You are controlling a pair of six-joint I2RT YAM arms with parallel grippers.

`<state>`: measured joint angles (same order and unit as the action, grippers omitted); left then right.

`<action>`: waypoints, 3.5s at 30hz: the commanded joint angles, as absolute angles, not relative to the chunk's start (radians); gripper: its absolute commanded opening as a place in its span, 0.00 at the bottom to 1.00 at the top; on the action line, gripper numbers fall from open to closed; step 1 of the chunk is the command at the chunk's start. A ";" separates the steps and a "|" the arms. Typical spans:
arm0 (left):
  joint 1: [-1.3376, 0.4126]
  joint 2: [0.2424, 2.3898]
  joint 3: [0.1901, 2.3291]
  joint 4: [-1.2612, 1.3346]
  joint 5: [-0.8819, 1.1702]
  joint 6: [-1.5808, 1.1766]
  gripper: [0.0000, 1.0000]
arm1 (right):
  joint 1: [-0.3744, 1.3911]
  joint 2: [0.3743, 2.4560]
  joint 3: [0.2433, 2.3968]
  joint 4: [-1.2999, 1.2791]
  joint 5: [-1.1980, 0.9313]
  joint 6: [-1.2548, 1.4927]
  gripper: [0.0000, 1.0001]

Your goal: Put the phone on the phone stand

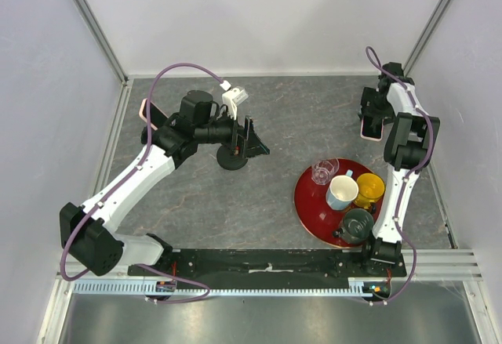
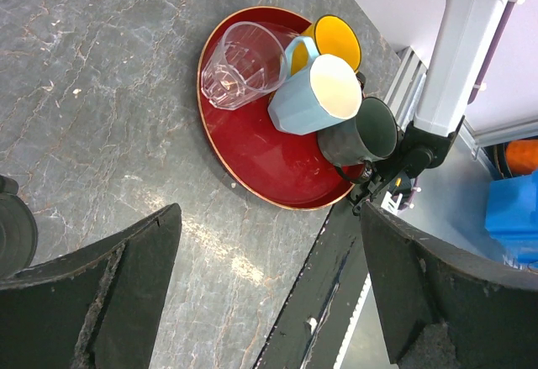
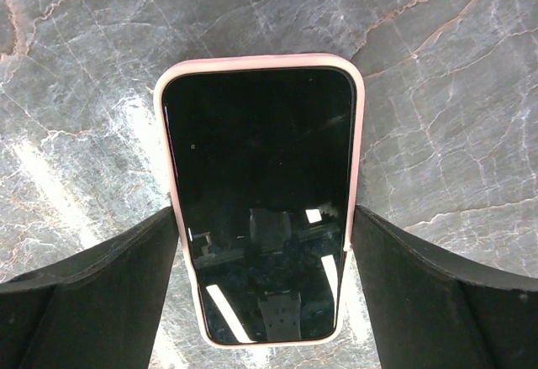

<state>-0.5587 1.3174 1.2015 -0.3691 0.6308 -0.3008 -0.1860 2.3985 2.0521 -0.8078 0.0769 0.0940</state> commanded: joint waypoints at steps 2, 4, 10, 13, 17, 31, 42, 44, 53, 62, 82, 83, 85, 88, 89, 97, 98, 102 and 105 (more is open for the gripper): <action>-0.563 1.307 1.241 -0.368 0.644 -0.291 0.93 | -0.207 2.479 1.999 -0.828 -0.052 0.106 0.85; -0.563 1.308 1.241 -0.367 0.647 -0.291 0.93 | -0.207 2.482 1.991 -0.828 -0.038 0.103 0.85; -0.563 1.307 1.241 -0.365 0.647 -0.293 0.93 | -0.207 2.487 1.996 -0.824 -0.006 0.087 0.69; -0.563 1.308 1.239 -0.364 0.647 -0.291 0.93 | -0.207 2.465 2.017 -0.795 -0.006 0.103 0.51; -0.563 1.302 1.238 -0.364 0.640 -0.288 0.93 | -0.207 2.390 2.028 -0.723 -0.014 0.150 0.28; -0.560 1.275 1.239 -0.373 0.604 -0.262 0.93 | -0.209 2.007 1.775 -0.281 -0.241 0.492 0.00; -0.560 1.210 1.184 -0.249 0.658 -0.285 0.93 | -0.089 1.542 1.149 0.461 -0.505 1.191 0.00; -0.560 1.203 1.155 -0.189 0.669 -0.311 0.93 | -0.028 1.470 1.050 0.532 -0.482 1.291 0.00; -0.566 1.155 1.023 0.043 0.663 -0.379 0.96 | 0.342 1.270 0.898 0.458 -0.154 1.413 0.00; -0.566 1.143 1.012 0.031 0.568 -0.342 0.86 | 0.589 1.289 0.864 0.470 -0.008 1.580 0.00; -0.568 1.137 1.031 -0.054 0.477 -0.291 0.02 | 0.884 1.166 0.836 0.339 0.313 1.629 0.32; -0.569 1.137 1.031 -0.052 0.483 -0.293 0.02 | 0.882 1.166 0.839 0.336 0.286 1.608 0.43; -0.569 1.137 1.032 -0.058 0.471 -0.305 0.02 | 0.877 1.141 0.848 0.277 0.269 1.484 0.85; -0.569 1.144 1.057 -0.097 0.463 -0.321 0.02 | 0.859 1.079 0.873 0.131 0.259 1.300 0.98; -0.569 1.153 1.063 -0.104 0.477 -0.321 0.02 | 0.845 1.065 0.880 0.092 0.249 1.135 0.98; -0.569 1.196 1.117 -0.150 0.626 -0.327 0.02 | 0.727 1.026 1.074 -0.487 0.134 0.366 0.98; -0.569 1.198 1.118 -0.150 0.640 -0.327 0.02 | 0.726 1.035 1.097 -0.532 0.123 0.259 0.98; -0.569 1.229 1.130 -0.158 0.704 -0.325 0.02 | 0.727 1.086 1.211 -0.675 0.159 0.080 0.96; -0.578 1.256 1.144 -0.161 0.778 -0.319 0.02 | 0.727 1.121 1.271 -0.726 0.170 0.006 0.94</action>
<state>-0.5652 1.2396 1.0710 -0.2161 0.6346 -0.3023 0.7258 1.0824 1.1759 -0.5636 0.1608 0.2584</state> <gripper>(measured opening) 0.166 0.949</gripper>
